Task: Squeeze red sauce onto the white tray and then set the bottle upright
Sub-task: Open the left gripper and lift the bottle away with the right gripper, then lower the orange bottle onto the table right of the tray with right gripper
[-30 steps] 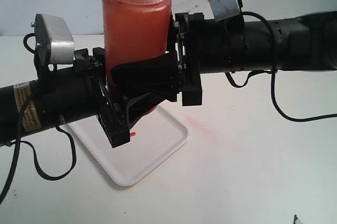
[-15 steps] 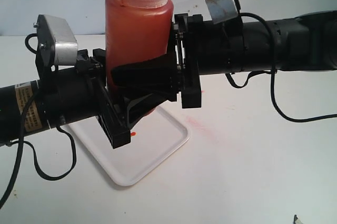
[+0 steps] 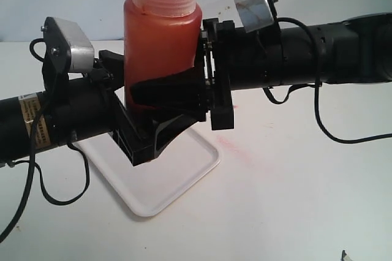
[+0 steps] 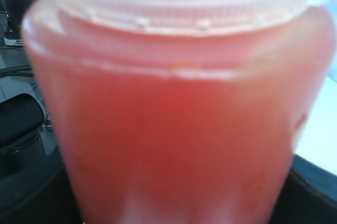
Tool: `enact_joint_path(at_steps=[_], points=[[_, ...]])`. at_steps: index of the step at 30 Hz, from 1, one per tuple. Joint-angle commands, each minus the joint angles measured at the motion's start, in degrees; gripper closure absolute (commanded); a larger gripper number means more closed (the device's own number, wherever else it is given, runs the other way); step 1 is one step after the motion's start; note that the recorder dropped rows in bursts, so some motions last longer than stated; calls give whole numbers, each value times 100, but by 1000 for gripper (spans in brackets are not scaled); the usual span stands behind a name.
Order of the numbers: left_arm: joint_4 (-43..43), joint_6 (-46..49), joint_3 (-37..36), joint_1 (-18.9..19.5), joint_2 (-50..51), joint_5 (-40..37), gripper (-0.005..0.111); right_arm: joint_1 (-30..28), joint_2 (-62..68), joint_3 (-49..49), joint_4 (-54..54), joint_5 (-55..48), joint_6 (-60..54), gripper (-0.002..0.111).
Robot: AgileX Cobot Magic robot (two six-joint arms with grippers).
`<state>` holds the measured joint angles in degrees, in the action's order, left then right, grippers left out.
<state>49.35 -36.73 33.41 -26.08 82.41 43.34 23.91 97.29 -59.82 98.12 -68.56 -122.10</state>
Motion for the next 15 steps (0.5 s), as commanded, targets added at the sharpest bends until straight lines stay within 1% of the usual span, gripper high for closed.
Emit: enact_joint_path(at_steps=[1, 4, 6, 7, 10, 12, 14, 15], points=[[-84, -35, 28, -16, -35, -56, 3, -49, -59, -34, 183, -140, -62, 108], [-84, -35, 28, -16, -35, -403, 3, -310, -212, -34, 183, 443, -62, 108], [-84, -35, 28, -16, -35, -768, 3, -552, -239, -34, 183, 466, -62, 108], [-84, -35, 28, -16, -35, -835, 3, -700, -239, -34, 183, 509, -62, 108], [-84, -35, 28, -16, -35, -858, 3, -883, -239, -34, 183, 726, -62, 108], [-84, -35, 28, -16, -35, -928, 3, -1017, -239, -34, 183, 943, -62, 108], [-84, -13, 28, -16, -35, -1132, 3, -1247, -205, -23, 183, 1383, -62, 108], [-84, -13, 28, -16, -35, -1171, 3, -1307, -165, -23, 63, 1408, -62, 108]])
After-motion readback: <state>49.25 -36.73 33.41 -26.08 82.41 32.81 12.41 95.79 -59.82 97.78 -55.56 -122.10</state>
